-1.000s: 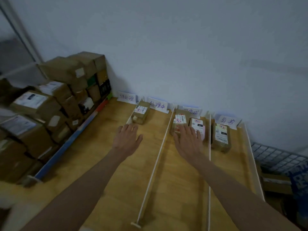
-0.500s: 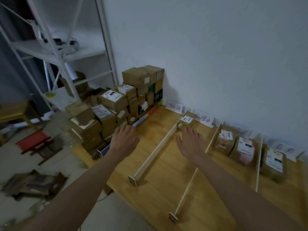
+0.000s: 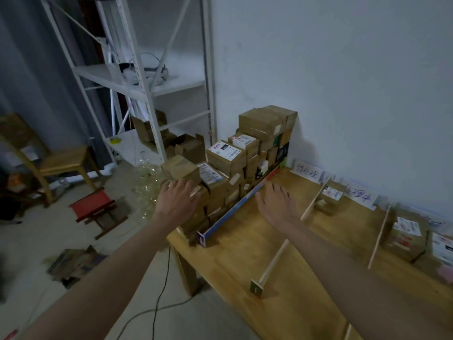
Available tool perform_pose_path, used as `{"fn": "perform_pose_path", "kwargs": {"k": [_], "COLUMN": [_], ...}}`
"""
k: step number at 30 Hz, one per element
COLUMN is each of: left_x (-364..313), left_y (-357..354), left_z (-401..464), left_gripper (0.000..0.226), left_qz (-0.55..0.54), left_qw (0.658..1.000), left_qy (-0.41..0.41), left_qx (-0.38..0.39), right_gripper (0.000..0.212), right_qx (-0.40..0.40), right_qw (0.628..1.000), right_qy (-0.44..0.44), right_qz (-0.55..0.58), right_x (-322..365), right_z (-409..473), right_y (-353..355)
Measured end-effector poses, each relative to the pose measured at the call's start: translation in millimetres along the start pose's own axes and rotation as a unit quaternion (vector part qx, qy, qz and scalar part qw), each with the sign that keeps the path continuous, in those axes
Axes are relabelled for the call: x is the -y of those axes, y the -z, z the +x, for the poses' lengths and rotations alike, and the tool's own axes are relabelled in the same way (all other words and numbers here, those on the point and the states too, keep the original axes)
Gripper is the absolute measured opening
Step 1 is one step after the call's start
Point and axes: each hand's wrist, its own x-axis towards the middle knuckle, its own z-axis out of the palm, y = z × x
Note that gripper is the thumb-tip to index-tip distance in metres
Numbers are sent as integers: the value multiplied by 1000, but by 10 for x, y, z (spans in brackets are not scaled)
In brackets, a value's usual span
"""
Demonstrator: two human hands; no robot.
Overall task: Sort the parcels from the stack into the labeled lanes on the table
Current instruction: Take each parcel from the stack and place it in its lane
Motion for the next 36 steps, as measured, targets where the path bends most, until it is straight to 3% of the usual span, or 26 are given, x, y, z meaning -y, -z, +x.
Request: {"fn": "perform_pose_path", "kwargs": {"k": [8, 20, 27, 32, 36], "left_x": [965, 1169, 1095, 1069, 1071], "left_y": [-231, -505, -697, -626, -425], "left_z": [336, 918, 1279, 1429, 1682], "left_gripper": [58, 62, 51, 50, 67], "left_qz": [-30, -167, -354, -445, -499], "left_qw": [997, 968, 896, 849, 824], "left_qy": [59, 150, 244, 273, 260], "left_qx": [34, 114, 115, 76, 70], "right_gripper": [46, 48, 59, 37, 50], "right_qx": [40, 154, 250, 214, 168], "right_qw": [998, 970, 913, 885, 871], "right_qy": [4, -5, -32, -28, 3], "right_qz": [44, 190, 321, 412, 462], "right_x": [909, 1502, 1700, 1750, 1820], "right_z": [412, 1402, 1843, 1906, 1901], "right_y": [-336, -727, -1022, -1058, -941]}}
